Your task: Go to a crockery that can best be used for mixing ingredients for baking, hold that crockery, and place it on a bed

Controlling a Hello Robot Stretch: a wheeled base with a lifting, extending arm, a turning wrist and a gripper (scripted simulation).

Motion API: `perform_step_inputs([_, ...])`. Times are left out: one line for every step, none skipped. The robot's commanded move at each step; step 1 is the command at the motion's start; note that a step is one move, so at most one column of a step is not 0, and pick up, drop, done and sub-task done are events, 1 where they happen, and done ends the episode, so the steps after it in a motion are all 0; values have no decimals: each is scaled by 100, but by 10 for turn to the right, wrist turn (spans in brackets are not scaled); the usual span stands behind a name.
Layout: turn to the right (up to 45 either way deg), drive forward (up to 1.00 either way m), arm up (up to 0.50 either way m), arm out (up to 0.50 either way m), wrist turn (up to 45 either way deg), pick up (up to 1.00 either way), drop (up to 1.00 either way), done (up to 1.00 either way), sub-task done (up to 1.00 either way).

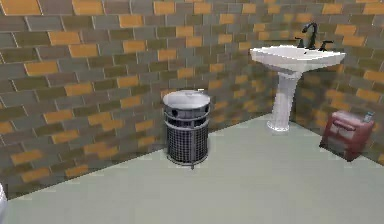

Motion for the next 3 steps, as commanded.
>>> perform_step_inputs([450,0,0,0,0,0,0,0,0])
perform_step_inputs([450,0,0,0,0,0,0,0,0])
perform_step_inputs([450,0,0,0,0,0,0,0,0])
